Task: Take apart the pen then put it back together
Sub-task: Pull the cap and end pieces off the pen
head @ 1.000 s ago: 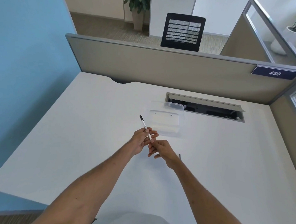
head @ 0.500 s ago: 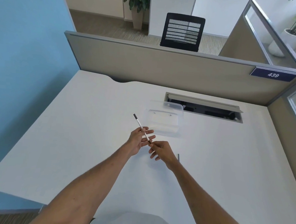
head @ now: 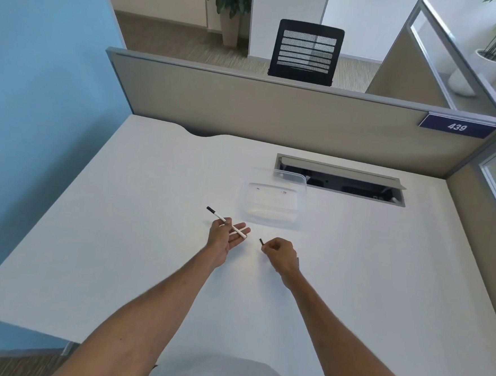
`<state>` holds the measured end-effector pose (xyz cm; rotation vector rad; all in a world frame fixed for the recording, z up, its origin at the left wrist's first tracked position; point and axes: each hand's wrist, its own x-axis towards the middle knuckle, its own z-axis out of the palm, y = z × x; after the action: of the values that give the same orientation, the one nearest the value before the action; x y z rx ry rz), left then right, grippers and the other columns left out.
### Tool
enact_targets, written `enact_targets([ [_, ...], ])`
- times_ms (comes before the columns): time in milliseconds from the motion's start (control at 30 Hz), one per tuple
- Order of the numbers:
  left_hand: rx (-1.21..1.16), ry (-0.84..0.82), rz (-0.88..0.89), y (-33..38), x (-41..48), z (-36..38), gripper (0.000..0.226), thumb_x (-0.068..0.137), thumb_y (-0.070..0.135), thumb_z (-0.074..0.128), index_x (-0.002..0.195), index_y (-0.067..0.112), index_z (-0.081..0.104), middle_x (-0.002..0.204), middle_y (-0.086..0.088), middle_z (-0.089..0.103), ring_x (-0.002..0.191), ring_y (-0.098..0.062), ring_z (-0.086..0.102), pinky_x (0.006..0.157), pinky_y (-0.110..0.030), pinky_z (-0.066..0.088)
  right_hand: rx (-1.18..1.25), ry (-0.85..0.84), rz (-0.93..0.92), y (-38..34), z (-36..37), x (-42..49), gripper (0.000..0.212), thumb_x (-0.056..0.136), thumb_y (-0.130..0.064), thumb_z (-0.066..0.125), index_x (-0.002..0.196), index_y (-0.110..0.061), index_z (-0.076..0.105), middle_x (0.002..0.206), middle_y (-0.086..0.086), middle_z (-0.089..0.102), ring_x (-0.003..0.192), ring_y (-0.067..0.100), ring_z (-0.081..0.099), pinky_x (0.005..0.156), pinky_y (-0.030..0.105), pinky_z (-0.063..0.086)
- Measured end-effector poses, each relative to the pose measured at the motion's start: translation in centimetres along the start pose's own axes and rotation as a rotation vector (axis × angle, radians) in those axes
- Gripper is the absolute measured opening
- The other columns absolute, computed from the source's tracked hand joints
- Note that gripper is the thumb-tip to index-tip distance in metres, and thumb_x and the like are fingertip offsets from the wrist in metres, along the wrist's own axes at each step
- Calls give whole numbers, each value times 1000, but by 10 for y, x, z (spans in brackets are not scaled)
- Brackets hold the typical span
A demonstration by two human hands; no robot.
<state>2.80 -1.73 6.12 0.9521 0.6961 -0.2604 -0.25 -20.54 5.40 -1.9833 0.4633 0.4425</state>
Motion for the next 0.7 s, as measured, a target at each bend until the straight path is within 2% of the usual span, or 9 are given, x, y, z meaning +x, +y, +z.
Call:
enact_targets([
  [100,9,12,-9,-3,1,-2,10,114,16,49,122,9,50,128,-25,72,94,-38,79,75,-39,70,-172,136,76,3,-10,8,7,93,-28,71,98,-24,76,97,-5,77,92,25,73,74,31,50],
  [233,60,23,-14,-7,1,-7,14,112,11,53,122,4,59,129,-26,73,99,-38,78,76,-39,69,-425,242,74,11,-16,14,8,98,-22,62,103,-21,68,103,-1,74,87,28,66,75,32,45],
  [333,78,21,-27,-7,1,-11,15,111,11,54,121,3,62,123,-27,76,93,-36,80,68,-37,69,-536,258,45,15,-12,18,13,100,-20,60,112,-17,65,111,2,73,94,31,71,76,33,45],
  [500,86,24,-41,-6,3,-14,12,110,9,56,117,4,64,115,-24,79,89,-35,81,63,-35,67,-604,268,7,14,-8,23,14,101,-18,59,114,-14,62,115,5,71,102,33,72,76,34,43],
  [700,95,30,-40,-6,10,-19,13,109,9,59,118,4,67,119,-24,78,92,-34,82,71,-37,69,-590,263,15,13,-9,27,17,100,-19,61,116,-14,64,118,4,70,104,33,73,77,34,45],
])
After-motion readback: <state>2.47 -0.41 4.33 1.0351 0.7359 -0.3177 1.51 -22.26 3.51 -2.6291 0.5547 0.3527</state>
